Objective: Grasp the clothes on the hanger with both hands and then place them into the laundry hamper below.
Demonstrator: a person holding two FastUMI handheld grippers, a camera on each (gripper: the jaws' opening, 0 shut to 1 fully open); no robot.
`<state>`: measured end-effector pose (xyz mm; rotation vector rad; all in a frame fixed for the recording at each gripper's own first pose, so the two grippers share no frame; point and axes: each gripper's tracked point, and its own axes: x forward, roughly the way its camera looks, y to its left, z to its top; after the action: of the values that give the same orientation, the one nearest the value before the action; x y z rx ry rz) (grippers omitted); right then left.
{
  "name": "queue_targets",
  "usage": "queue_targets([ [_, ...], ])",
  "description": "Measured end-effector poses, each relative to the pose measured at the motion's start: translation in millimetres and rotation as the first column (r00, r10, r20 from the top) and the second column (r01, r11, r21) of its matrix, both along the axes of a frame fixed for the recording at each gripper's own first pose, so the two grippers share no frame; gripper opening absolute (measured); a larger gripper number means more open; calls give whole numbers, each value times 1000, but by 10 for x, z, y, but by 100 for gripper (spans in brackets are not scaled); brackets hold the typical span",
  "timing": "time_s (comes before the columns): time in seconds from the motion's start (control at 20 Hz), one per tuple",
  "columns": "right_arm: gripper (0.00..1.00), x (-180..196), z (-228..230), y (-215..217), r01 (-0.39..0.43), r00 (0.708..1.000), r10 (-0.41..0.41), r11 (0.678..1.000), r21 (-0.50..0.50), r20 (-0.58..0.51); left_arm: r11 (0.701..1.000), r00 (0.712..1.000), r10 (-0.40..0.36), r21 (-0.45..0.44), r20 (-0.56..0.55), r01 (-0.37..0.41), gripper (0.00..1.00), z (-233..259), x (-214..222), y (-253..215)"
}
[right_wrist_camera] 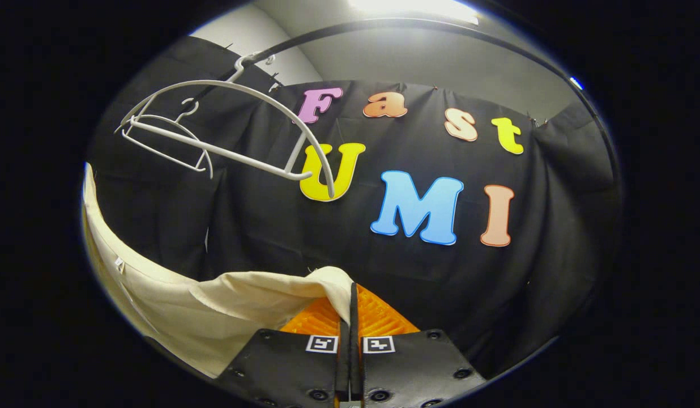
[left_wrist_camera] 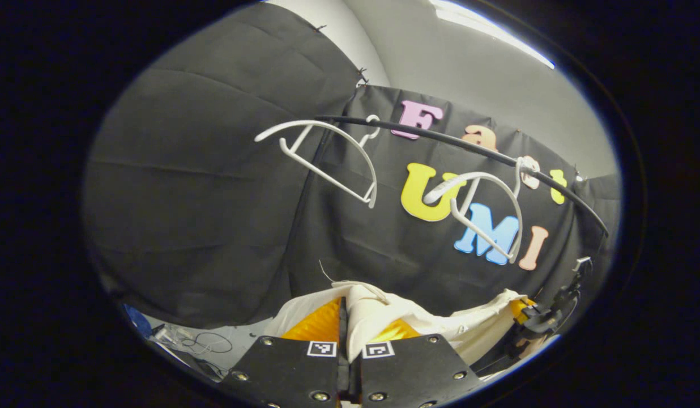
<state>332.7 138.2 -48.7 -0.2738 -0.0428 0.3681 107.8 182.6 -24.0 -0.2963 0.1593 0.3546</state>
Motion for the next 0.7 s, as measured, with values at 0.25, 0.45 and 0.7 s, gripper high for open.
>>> queue_targets([
  [0.25,2,-437,-241,-217,-75,992,74,997,1,-100,993,995,82,96,-62,-76,1,-205,-231,-35],
  [0.45,2,-728,-269,-353,-81,988,79,997,-11,-129,990,992,84,122,-97,-72,1,-302,-473,-146],
  [0.7,2,-1126,-260,-305,-32,988,32,999,0,-154,989,988,-25,141,-150,46,1,-423,-539,-271],
])
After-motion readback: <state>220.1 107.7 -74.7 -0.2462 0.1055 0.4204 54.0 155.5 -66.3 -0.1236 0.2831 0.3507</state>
